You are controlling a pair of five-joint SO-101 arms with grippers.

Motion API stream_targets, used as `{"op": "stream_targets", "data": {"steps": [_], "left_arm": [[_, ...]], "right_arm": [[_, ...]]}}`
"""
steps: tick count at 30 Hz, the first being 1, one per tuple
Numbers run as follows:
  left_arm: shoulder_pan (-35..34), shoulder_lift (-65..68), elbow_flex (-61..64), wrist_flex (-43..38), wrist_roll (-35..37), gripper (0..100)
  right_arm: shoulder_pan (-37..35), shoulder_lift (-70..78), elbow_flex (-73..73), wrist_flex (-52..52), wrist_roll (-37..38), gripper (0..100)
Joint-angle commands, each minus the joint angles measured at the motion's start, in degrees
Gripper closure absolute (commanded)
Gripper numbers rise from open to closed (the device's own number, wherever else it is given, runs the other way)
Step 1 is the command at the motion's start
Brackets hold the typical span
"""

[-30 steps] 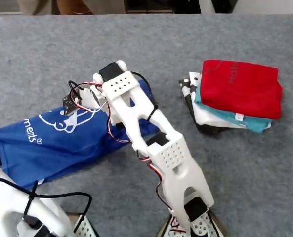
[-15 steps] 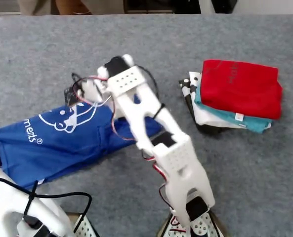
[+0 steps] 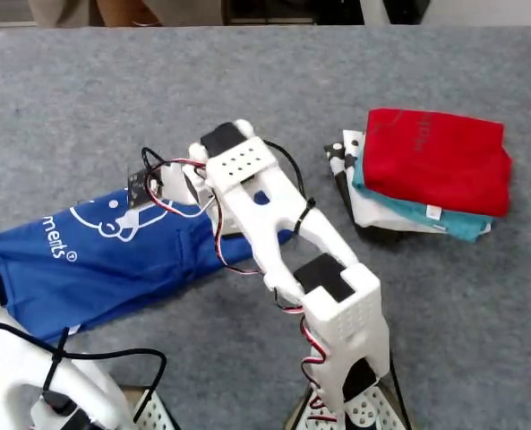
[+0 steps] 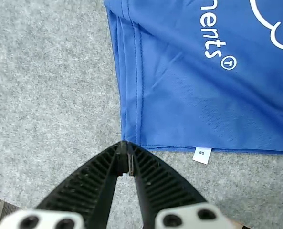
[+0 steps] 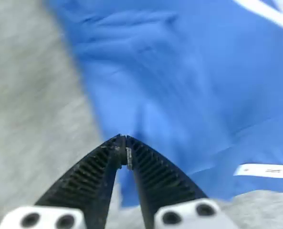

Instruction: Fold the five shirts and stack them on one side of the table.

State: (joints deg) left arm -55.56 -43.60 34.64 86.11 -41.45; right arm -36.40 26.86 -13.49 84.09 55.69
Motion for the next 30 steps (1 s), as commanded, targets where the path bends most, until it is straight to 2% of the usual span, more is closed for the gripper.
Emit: {"op": "stream_targets", "data": {"steps": [1,4,12,20,25,30], "left_arm": [[0.44,-1.10,-2.37,0.09,-0.18,98],[0.18,-1.10,-2.37,0.09,-0.18,98],[0.09,-1.10,-1.93,0.09,-0.18,98],[0.09,-1.10,-1.93,0.09,-0.18,98],[0.35,-0.57,-2.02,0.00,-0.09,98],[0.35,0.40,-2.37,-2.81,3.69,95]], "right_arm": [[-0.13,4.18,-0.22,-10.46,-1.58,99.4],[0.66,10.24,-4.35,-13.71,-1.58,99.5],[3.38,17.36,-20.09,-7.47,-3.52,99.5],[5.23,15.43,-40.04,14.33,-4.22,99.5],[5.41,15.43,-41.98,17.67,-4.48,99.6],[5.41,15.34,-41.36,17.93,-9.32,99.6]]}}
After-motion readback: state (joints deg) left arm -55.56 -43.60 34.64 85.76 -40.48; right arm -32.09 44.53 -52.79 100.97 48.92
